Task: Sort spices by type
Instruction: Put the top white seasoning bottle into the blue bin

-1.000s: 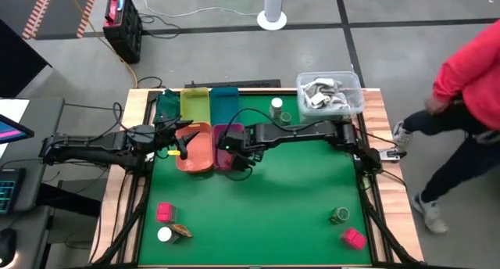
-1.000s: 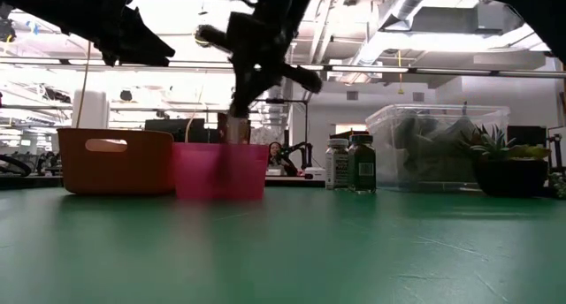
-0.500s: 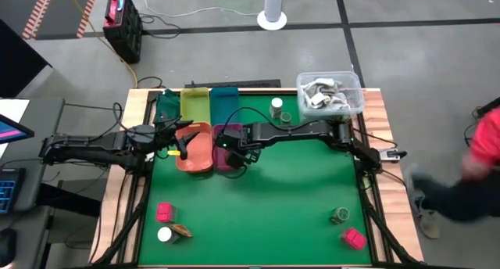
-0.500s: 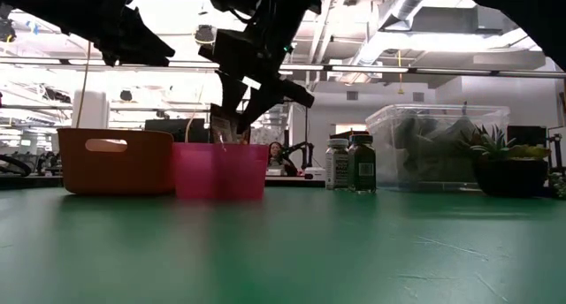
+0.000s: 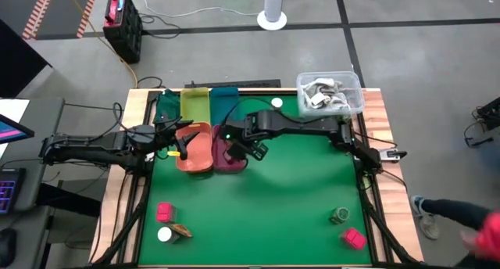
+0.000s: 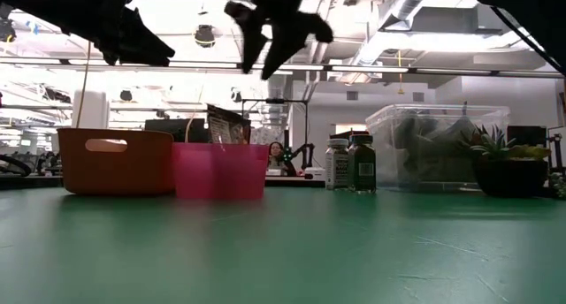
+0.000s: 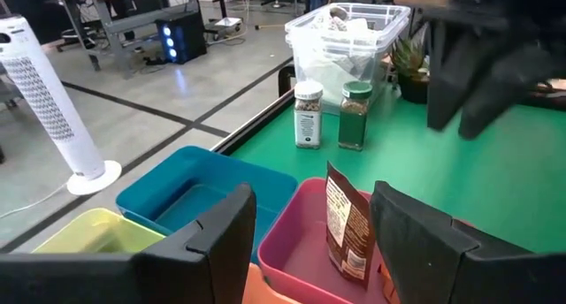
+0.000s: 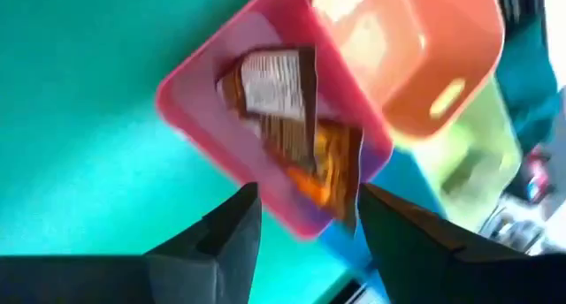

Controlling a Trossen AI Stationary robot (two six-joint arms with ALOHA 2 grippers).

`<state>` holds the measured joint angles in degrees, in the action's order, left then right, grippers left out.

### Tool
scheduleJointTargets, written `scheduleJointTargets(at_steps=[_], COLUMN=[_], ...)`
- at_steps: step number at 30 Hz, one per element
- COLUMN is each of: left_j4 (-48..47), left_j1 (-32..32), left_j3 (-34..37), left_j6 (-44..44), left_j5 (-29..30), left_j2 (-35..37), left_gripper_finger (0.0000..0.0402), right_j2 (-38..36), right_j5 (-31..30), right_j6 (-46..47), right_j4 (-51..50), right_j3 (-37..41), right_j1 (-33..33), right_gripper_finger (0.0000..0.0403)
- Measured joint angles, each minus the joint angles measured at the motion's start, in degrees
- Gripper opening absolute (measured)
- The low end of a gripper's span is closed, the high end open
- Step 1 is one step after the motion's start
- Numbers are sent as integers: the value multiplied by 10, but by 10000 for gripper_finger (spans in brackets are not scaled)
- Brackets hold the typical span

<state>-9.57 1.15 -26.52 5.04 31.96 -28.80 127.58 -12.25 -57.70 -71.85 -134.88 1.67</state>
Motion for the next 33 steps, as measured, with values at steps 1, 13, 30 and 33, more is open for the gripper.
scheduleJointTargets(at_steps=[1,13,30,33], left_j4=[1,-4,-18,-18], left_j1=[0,-2,-2,-2], left_j3=[0,-6,-7,-7], left_j6=[0,15,15,15], left_j5=[0,-34,-33,-33], left_j2=[0,0,0,0], left_gripper_finger=[212,212,212,212], right_j2=[-12,-46,-45,-45], right_j5=[-1,-1,126,139], right_j6=[10,201,433,429], right_j4=[-5,-99,-120,-104], right_j3=[13,18,61,94], right_j1=[4,111,331,330], right_gripper_finger=[215,177,279,293])
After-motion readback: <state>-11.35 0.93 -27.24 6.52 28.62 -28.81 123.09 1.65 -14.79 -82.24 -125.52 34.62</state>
